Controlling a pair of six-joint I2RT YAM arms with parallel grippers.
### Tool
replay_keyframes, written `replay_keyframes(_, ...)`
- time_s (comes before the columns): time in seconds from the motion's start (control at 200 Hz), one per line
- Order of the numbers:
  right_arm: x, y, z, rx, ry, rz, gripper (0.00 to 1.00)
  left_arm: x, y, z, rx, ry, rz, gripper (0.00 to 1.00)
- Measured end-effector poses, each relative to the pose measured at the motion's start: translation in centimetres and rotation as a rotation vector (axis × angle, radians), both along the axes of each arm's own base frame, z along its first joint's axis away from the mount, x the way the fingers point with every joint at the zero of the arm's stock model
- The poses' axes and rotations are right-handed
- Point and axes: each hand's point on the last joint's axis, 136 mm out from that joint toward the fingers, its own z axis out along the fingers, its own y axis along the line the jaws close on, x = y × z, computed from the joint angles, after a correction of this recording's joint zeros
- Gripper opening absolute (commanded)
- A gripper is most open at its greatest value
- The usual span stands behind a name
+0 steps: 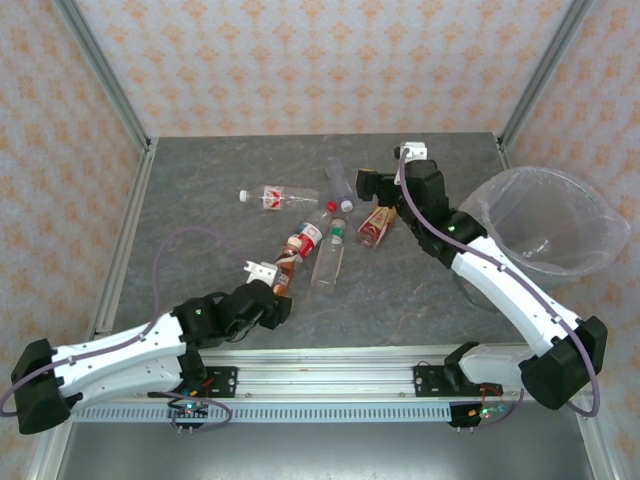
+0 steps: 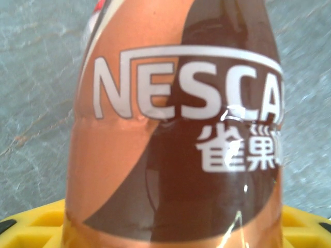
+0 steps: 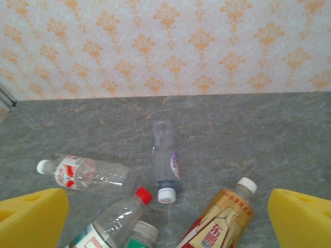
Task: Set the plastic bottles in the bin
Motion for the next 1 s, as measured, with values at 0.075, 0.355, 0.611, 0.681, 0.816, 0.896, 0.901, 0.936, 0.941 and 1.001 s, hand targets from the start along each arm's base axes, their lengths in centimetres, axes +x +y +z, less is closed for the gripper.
replay_keyframes(0.075,-0.2,0.7,-0.9,0.051,0.038,0.018,0.99,0.3,-0.1,0.8,-0.027,-0.027,0.008,0.42)
replay_keyframes(0.355,-2.3,4.9,-3.6,0.262,0.185,0.201,0.99,1.6,-1.6,3.3,-0.112,-0.087,0.019,0.42)
replay_keyframes(0.611,-5.0,9.0,-4.5,0.442,0.287,0.430,0.99,3.0,-2.6,4.3,-0.190,-0.106,0.030,0.42)
replay_keyframes(0.681,-5.5,9.9,-4.4,0.473,0.301,0.483,0.99,3.2,-3.0,4.5,-0.207,-0.106,0.025,0.42)
replay_keyframes(0.816,-6.1,11.5,-4.2,0.502,0.309,0.544,1.00,3.4,-3.8,4.9,-0.246,-0.104,0.002,0.42)
replay_keyframes(0.896,-6.2,12.8,-4.6,0.510,0.317,0.567,0.99,3.6,-4.2,5.2,-0.269,-0.110,-0.013,0.42)
replay_keyframes(0.901,-6.3,12.9,-4.6,0.510,0.318,0.568,0.98,3.6,-4.2,5.2,-0.269,-0.110,-0.013,0.42)
replay_keyframes(0.936,-6.4,13.5,-5.0,0.510,0.326,0.580,0.98,3.7,-4.4,5.3,-0.275,-0.111,-0.016,0.42)
replay_keyframes(0.941,-6.4,13.6,-5.0,0.511,0.327,0.581,0.97,3.7,-4.4,5.3,-0.274,-0.111,-0.016,0.42)
replay_keyframes(1.001,-6.7,14.7,-5.8,0.507,0.349,0.598,0.96,3.8,-4.7,5.1,-0.276,-0.105,-0.027,0.42)
